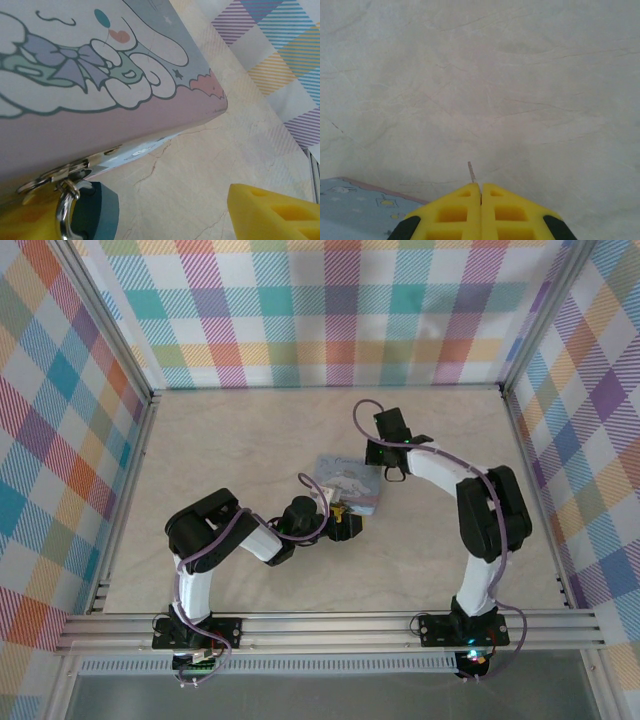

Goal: Unlock a padlock with a key

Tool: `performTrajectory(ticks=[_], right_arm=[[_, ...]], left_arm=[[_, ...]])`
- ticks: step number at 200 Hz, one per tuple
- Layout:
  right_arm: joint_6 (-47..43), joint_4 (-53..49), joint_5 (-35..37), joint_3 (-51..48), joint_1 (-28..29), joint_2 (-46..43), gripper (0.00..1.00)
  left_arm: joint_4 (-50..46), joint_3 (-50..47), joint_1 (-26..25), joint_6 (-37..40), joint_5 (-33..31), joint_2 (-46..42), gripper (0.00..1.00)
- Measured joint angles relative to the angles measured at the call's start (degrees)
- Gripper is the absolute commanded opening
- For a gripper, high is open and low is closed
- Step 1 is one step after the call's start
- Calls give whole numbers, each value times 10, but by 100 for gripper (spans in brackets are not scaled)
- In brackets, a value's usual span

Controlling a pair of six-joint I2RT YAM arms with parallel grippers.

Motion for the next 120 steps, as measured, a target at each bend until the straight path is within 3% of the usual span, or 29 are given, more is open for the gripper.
performTrajectory(ticks=[67,120], right_arm=[[14,-17,29,-78,-22,-90,0],[35,-35,22,-166,19,-114,0]], left_arm=[[0,-1,1,0,0,0,72],[0,-1,4,0,12,0,72]])
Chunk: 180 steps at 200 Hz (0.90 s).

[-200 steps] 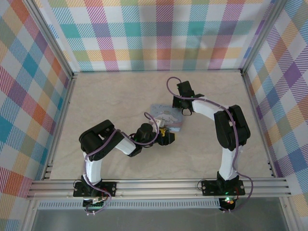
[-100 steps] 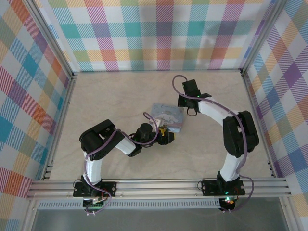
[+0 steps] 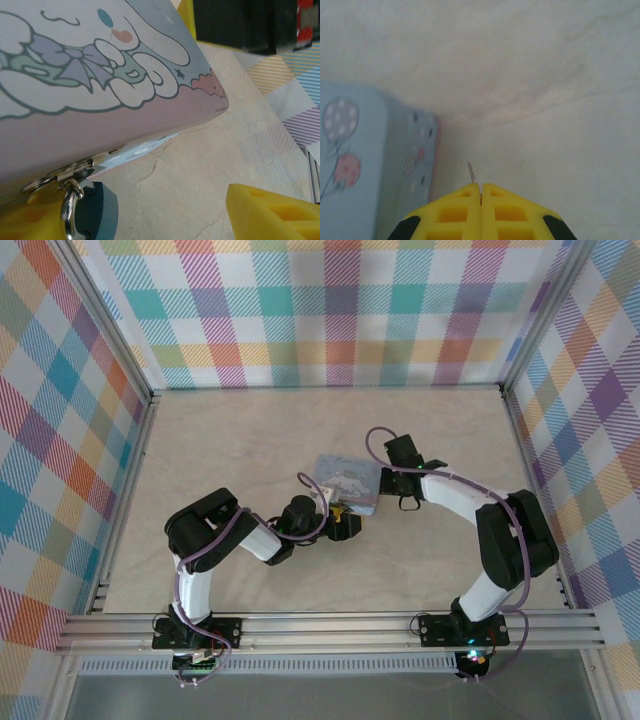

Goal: Unlock a padlock with a key

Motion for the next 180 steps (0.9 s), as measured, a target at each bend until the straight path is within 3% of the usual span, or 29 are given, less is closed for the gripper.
performTrajectory(ticks=[76,122,162,180], right_arm=[[17,13,-13,-2,17,0,0],[24,23,-13,-7,17,0,0],[26,27,-16,-10,18,0,0],[26,27,-20,-10,19,0,0]], left_arm=[[6,13,2,0,8,11,74],[15,19,6,-9,8,24,60],[20,12,12,-13,8,24,58],[24,1,17,-13,13,19,50]])
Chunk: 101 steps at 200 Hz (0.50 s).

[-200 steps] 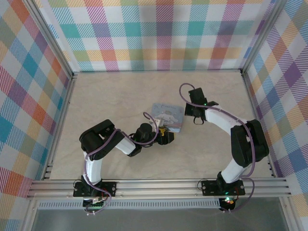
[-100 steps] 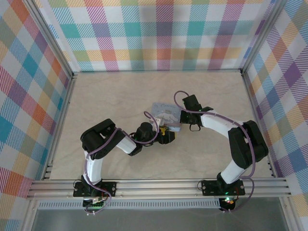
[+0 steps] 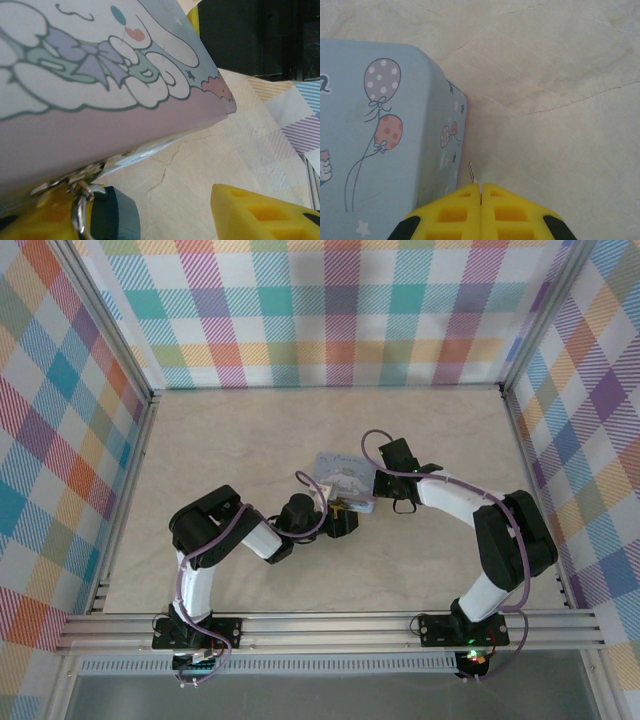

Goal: Unlock a padlock with a key

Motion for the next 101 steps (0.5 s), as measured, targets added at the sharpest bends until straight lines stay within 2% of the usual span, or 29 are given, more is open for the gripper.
performTrajectory(ticks=[32,101], right_arm=[[0,0,-4,0,0,0,0],[0,8,-4,-6,1,0,0]], left_arm=[[-12,-11,10,3,10,-10,46],[-36,-14,27,6,28,-11,22]])
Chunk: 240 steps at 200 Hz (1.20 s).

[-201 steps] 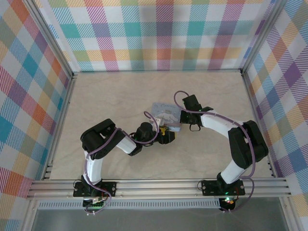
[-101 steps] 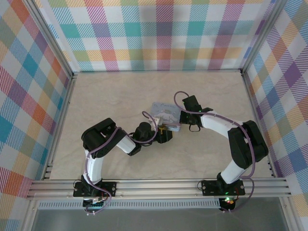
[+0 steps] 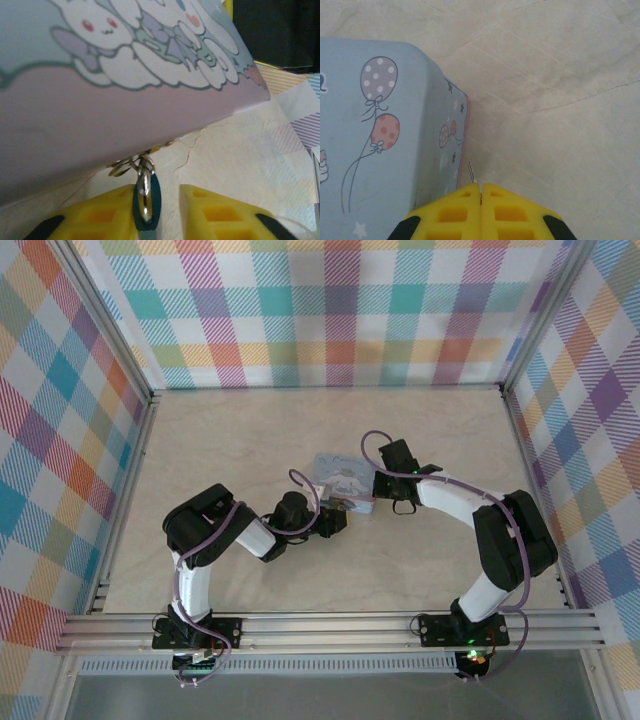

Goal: Unlock a padlock with a key

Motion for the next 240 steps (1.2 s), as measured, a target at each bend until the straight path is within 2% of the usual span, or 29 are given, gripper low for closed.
performTrajectory(ticks=[63,108,137,191,240], right_arm=[[0,1,-2,-4,1,0,0],[-2,1,-4,-2,1,2,0],[-15,0,-7,34,1,38,0],[-44,-4,-6,128,-3,103,0],[-59,-6,-14,137,-13,107,0]], left_arm=[[-42,9,9,11,21,-10,8],[-148,32,12,28,40,-43,6],[-198,37,13,37,49,-60,5],[-201,41,14,11,49,-60,5],[-214,54,15,-26,45,-59,5]])
